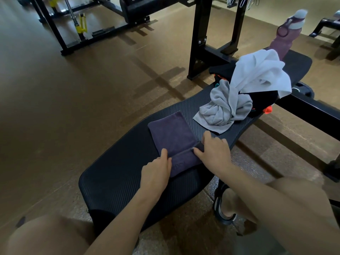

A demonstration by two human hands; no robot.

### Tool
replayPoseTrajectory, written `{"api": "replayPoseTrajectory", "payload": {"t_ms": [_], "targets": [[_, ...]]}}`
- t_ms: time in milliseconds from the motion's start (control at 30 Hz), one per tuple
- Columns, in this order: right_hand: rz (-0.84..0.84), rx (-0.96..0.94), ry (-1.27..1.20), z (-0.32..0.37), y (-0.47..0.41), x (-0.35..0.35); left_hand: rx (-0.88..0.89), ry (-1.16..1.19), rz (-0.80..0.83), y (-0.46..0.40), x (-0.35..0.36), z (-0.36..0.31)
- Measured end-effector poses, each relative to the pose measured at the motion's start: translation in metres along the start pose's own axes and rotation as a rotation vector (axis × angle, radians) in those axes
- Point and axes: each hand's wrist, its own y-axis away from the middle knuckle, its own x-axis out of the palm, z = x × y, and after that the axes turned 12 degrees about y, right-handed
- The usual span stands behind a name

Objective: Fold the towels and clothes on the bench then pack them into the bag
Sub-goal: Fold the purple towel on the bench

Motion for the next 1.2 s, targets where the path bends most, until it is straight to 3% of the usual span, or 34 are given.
{"api": "replayPoseTrajectory", "payload": {"t_ms": [133,267,367,533,733,900,1067,1200], "targets": [[-0.317,-0.289,0.198,0.0,0.001,0.005,0.161,-0.108,-0.111,-0.001,0.0,0.002],[-0.398,-0.565,0.298,-0.003,-0.002,0.006,0.453,-0.201,-0.103,-0.012,-0.001,0.005],[-0.295,-0.658,0.248,-0.01,0.002,-0.005,0.518,-0.173,-0.072,-0.008,-0.007,0.009],[0.006,-0.751,0.353,-0.024,-0.004,-0.019,0.416,-0.208,0.042,0.008,-0.013,0.008],[-0.085,-0.545,-0.017,-0.02,-0.007,-0.014,0.286,0.017,-0.063,0.007,-0.021,0.005],[0.034,-0.334,-0.437,-0.014,-0.005,-0.025,0.163,0.338,-0.022,0.008,-0.039,0.015],[0.188,-0.099,-0.581,-0.005,-0.011,-0.026,-0.014,0.506,-0.02,-0.004,-0.037,0.019],[0.273,-0.017,-0.532,0.002,-0.019,-0.017,-0.103,0.577,-0.041,-0.012,-0.03,0.02]]}}
